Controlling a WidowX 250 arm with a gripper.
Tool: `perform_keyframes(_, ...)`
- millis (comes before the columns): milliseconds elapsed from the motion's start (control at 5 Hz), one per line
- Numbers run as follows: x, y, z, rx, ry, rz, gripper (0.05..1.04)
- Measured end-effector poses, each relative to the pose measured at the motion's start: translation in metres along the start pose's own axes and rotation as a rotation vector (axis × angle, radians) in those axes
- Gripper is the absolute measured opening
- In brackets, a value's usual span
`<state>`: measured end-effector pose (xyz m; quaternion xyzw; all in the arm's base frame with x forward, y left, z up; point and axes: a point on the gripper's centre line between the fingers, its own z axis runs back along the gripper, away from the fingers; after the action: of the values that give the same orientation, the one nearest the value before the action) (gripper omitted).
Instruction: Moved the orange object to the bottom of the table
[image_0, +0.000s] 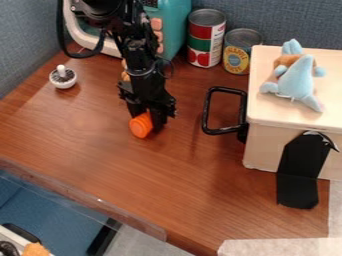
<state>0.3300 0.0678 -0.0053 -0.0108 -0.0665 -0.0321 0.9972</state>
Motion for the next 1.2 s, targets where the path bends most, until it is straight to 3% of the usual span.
perform_keyframes(400,-0.015,-0.041,0.030,-0.021,-0.066,-0.036,0.524)
perform_keyframes(800,-0.067,-0.069,0.026,-0.074,-0.035,-0.056,0.524)
perform_keyframes(1000,-0.083,-0.068,0.027,-0.089,-0.032,-0.062,0.524)
perform_keyframes(1200,-0.083,-0.068,0.017,-0.130,-0.054,-0.038,0.573)
